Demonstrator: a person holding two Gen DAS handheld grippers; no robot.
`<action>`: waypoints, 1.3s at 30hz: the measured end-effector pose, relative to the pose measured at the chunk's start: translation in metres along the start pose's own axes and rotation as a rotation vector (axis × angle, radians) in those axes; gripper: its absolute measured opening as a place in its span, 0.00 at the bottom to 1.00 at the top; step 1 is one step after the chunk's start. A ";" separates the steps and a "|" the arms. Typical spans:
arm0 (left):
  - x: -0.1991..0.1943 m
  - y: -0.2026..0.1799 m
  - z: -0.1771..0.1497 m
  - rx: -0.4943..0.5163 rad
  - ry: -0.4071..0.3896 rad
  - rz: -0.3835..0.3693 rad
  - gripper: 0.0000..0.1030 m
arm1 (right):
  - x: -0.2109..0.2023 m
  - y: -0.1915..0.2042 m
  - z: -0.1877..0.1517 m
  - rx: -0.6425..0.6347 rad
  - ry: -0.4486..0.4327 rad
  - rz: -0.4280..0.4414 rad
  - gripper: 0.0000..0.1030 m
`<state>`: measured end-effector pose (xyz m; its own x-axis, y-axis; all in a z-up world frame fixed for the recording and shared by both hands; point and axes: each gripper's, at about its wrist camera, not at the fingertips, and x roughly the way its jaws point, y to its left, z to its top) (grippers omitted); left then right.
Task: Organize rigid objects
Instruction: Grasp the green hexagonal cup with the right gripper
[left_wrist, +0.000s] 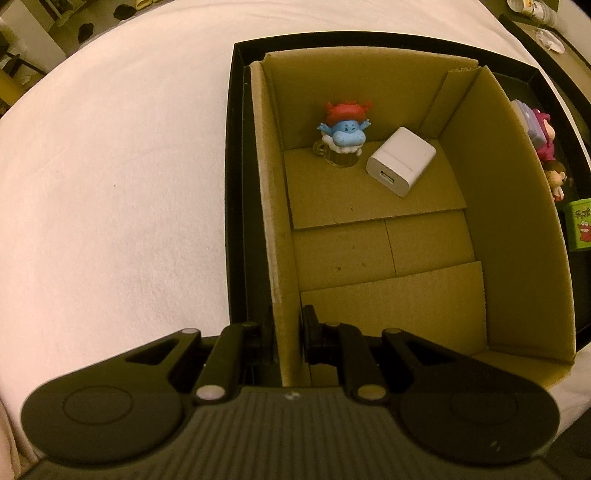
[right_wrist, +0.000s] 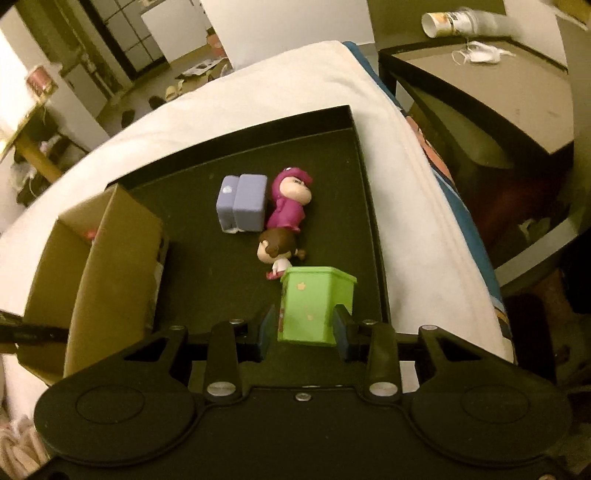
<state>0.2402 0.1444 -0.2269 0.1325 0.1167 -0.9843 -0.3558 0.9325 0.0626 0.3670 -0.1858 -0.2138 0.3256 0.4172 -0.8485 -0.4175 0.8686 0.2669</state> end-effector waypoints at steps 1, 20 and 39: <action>0.000 0.000 0.000 -0.001 0.000 -0.001 0.11 | 0.001 -0.003 0.001 0.010 -0.001 0.001 0.35; 0.002 0.002 0.000 -0.003 -0.004 -0.014 0.11 | 0.025 -0.015 0.007 0.103 0.030 0.065 0.45; 0.001 0.002 0.000 0.002 -0.010 -0.017 0.11 | 0.046 -0.012 0.002 0.153 0.074 0.068 0.50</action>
<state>0.2392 0.1464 -0.2281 0.1473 0.1041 -0.9836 -0.3513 0.9351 0.0464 0.3885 -0.1764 -0.2556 0.2349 0.4604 -0.8560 -0.3003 0.8720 0.3866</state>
